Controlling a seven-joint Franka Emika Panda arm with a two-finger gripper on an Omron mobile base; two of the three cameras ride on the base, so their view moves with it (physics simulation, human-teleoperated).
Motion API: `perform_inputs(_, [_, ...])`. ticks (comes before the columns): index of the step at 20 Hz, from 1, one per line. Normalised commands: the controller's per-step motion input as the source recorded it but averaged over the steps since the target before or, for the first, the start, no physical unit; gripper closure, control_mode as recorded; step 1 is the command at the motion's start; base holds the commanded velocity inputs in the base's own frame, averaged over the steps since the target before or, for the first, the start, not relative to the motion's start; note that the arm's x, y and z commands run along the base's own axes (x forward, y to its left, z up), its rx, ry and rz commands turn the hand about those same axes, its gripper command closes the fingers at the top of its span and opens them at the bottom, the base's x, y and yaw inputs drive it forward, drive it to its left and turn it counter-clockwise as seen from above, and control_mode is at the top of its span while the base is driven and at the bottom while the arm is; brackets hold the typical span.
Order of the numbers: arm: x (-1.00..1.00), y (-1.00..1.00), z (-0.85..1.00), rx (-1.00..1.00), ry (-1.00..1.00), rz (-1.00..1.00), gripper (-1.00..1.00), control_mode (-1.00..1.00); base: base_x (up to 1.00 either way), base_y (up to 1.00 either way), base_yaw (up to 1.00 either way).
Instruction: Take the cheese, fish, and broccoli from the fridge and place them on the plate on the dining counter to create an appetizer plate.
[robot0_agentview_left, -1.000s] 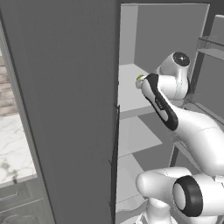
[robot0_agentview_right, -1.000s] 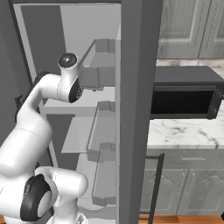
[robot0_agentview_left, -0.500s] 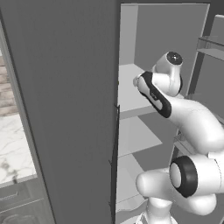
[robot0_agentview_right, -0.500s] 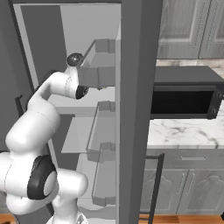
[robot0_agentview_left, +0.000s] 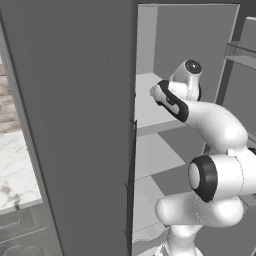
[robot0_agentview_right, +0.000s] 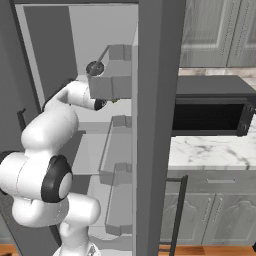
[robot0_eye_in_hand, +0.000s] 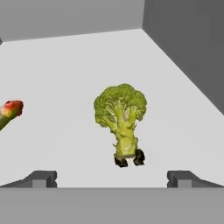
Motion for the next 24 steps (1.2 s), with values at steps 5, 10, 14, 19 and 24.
perform_inputs(5, [0.49, 0.0, -0.16, 0.0, 0.0, 0.0, -1.0, -1.0, 0.0, 0.0, 0.0])
perform_inputs(10, [0.47, 0.0, -0.17, 0.0, 0.0, 0.0, -1.0, -1.0, 0.0, 0.0, 0.0])
perform_inputs(14, [0.41, 0.0, -0.17, 0.0, 0.0, 0.0, -1.0, -1.0, 0.0, 0.0, 0.0])
perform_inputs(19, [0.3, 0.0, -0.2, 0.0, 0.0, 0.0, -1.0, -1.0, 0.0, 0.0, 0.0])
perform_inputs(24, [0.08, 0.0, -0.27, 0.0, 0.0, -0.01, -1.0, -1.0, 0.0, 0.0, 0.0])
